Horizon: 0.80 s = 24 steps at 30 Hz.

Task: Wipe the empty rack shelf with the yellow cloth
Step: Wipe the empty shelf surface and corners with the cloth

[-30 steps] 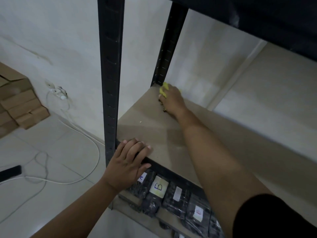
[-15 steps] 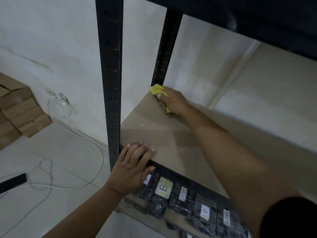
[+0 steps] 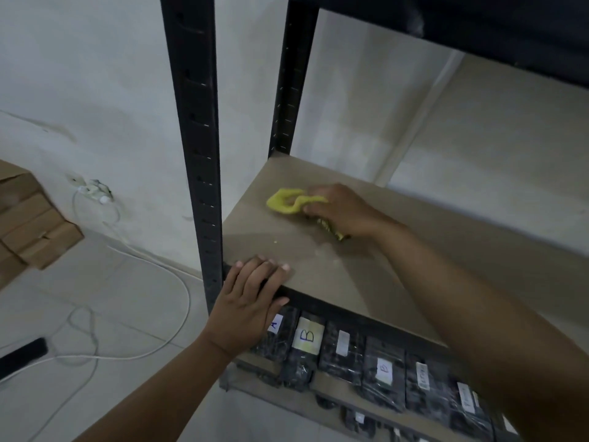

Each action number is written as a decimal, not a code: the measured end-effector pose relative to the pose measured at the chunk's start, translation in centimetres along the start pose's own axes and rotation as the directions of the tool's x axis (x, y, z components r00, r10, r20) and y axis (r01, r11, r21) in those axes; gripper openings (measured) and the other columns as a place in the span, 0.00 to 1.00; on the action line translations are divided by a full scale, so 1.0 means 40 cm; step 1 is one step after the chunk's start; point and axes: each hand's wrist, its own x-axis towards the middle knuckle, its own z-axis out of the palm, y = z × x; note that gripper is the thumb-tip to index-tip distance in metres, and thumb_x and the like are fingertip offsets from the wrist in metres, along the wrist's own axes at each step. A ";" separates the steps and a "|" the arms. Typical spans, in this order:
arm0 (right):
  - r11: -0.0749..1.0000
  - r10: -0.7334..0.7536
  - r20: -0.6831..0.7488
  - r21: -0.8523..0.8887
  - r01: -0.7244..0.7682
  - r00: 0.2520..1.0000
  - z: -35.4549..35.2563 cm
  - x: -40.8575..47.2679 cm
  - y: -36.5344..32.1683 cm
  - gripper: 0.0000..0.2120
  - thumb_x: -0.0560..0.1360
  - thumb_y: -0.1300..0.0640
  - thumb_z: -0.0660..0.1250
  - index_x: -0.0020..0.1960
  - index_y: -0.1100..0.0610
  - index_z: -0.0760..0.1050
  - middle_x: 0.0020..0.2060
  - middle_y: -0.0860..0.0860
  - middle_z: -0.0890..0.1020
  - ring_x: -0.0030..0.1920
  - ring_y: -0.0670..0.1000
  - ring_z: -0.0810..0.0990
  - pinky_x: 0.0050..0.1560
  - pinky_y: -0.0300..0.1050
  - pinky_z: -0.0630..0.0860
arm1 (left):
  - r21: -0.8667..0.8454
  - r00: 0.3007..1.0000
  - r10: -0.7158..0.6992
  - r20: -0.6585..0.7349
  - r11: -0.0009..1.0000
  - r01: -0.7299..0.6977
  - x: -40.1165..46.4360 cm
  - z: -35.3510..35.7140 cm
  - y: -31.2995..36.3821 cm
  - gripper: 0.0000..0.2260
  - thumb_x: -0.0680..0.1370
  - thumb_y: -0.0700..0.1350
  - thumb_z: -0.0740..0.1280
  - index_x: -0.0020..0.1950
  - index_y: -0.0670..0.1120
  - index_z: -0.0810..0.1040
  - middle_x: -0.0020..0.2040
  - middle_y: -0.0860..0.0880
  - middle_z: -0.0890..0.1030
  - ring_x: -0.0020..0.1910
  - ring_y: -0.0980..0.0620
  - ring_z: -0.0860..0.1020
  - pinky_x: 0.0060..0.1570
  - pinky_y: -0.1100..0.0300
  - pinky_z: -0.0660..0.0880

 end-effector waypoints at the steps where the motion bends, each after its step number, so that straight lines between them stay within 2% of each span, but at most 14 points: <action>1: 0.999 0.043 -0.084 -0.010 -0.044 0.996 -0.023 0.029 0.015 0.13 0.74 0.60 0.66 0.58 0.60 0.78 0.56 0.58 0.81 0.56 0.54 0.78 0.51 0.42 0.70 | -0.008 1.000 0.000 0.003 1.000 0.000 -0.004 -0.002 -0.002 0.17 0.82 0.51 0.52 0.67 0.45 0.66 0.62 0.45 0.68 0.63 0.44 0.67 0.71 0.52 0.54; 3: 0.994 0.107 -0.208 0.014 -0.106 0.972 -0.036 0.095 0.035 0.16 0.75 0.60 0.64 0.63 0.58 0.75 0.63 0.55 0.77 0.62 0.53 0.75 0.54 0.36 0.67 | -0.010 1.000 0.004 -0.001 1.000 -0.004 -0.018 -0.003 -0.004 0.16 0.82 0.49 0.54 0.68 0.45 0.66 0.64 0.45 0.68 0.65 0.45 0.67 0.73 0.52 0.53; 5: 0.995 0.098 -0.227 0.000 -0.100 0.969 -0.001 0.167 0.038 0.19 0.77 0.58 0.63 0.67 0.57 0.71 0.68 0.54 0.72 0.66 0.53 0.71 0.59 0.34 0.63 | -0.006 1.000 0.014 -0.009 1.000 -0.014 -0.028 -0.006 -0.011 0.17 0.80 0.46 0.57 0.69 0.46 0.65 0.65 0.46 0.68 0.67 0.46 0.67 0.73 0.53 0.53; 9: 0.974 0.006 -0.231 -0.221 -0.058 0.973 0.095 0.269 0.035 0.19 0.78 0.56 0.59 0.68 0.57 0.68 0.64 0.56 0.74 0.62 0.57 0.71 0.60 0.44 0.67 | -0.019 0.999 0.018 -0.028 1.000 -0.019 -0.024 -0.008 -0.023 0.19 0.78 0.45 0.61 0.69 0.47 0.66 0.66 0.47 0.68 0.67 0.48 0.67 0.74 0.55 0.54; 11: 0.967 0.028 -0.243 -0.238 -0.088 0.970 0.101 0.289 0.030 0.20 0.77 0.53 0.57 0.69 0.54 0.67 0.64 0.55 0.74 0.61 0.56 0.72 0.58 0.43 0.68 | -0.012 1.000 0.020 -0.019 1.000 -0.020 -0.025 -0.008 -0.023 0.20 0.77 0.44 0.62 0.69 0.47 0.65 0.66 0.46 0.68 0.67 0.47 0.67 0.74 0.55 0.53; 14: 0.964 0.035 -0.156 -0.255 -0.075 0.987 0.096 0.256 0.005 0.19 0.77 0.57 0.58 0.68 0.56 0.68 0.65 0.55 0.73 0.64 0.56 0.70 0.56 0.38 0.63 | -0.002 0.999 0.031 0.010 1.000 -0.031 -0.036 0.001 -0.025 0.24 0.74 0.45 0.66 0.69 0.47 0.65 0.66 0.46 0.67 0.68 0.47 0.65 0.75 0.55 0.49; 16: 0.971 -0.024 -0.090 -0.238 0.002 0.996 0.109 0.191 -0.042 0.20 0.77 0.58 0.60 0.69 0.56 0.68 0.68 0.55 0.71 0.67 0.56 0.68 0.60 0.38 0.62 | -0.007 0.999 0.023 0.027 1.000 -0.023 -0.039 0.003 -0.026 0.26 0.73 0.46 0.67 0.69 0.47 0.65 0.65 0.46 0.67 0.69 0.48 0.63 0.75 0.54 0.48; 18: 0.976 -0.094 -0.043 -0.203 0.083 0.995 0.126 0.111 -0.082 0.21 0.77 0.56 0.62 0.70 0.54 0.66 0.70 0.53 0.69 0.70 0.53 0.65 0.64 0.38 0.60 | -0.017 1.000 0.014 0.023 1.000 -0.013 -0.035 0.003 -0.026 0.24 0.74 0.46 0.66 0.69 0.47 0.65 0.65 0.46 0.67 0.70 0.48 0.62 0.75 0.54 0.48; 20: 0.973 -0.152 0.021 -0.175 0.153 0.988 0.134 0.036 -0.093 0.20 0.77 0.57 0.62 0.69 0.53 0.68 0.70 0.51 0.69 0.70 0.51 0.65 0.65 0.40 0.61 | -0.027 1.000 0.015 0.020 1.000 -0.015 -0.026 -0.004 -0.024 0.21 0.76 0.45 0.63 0.68 0.47 0.66 0.64 0.47 0.68 0.67 0.47 0.66 0.74 0.55 0.50; 22: 0.978 -0.143 0.075 -0.140 0.152 0.987 0.126 -0.017 -0.086 0.17 0.77 0.57 0.63 0.66 0.53 0.72 0.69 0.50 0.71 0.69 0.50 0.67 0.67 0.43 0.63 | -0.035 0.999 0.031 0.023 0.999 -0.030 -0.021 -0.025 -0.021 0.19 0.78 0.45 0.62 0.69 0.47 0.66 0.64 0.47 0.68 0.67 0.48 0.67 0.74 0.55 0.52; 24: 0.994 -0.083 0.068 -0.061 0.088 0.994 0.112 -0.048 -0.074 0.15 0.76 0.58 0.65 0.62 0.55 0.76 0.67 0.51 0.74 0.67 0.50 0.70 0.68 0.44 0.64 | -0.049 1.000 0.028 -0.001 0.998 -0.028 -0.028 -0.060 -0.020 0.16 0.80 0.46 0.58 0.69 0.48 0.67 0.65 0.46 0.68 0.69 0.48 0.65 0.74 0.54 0.52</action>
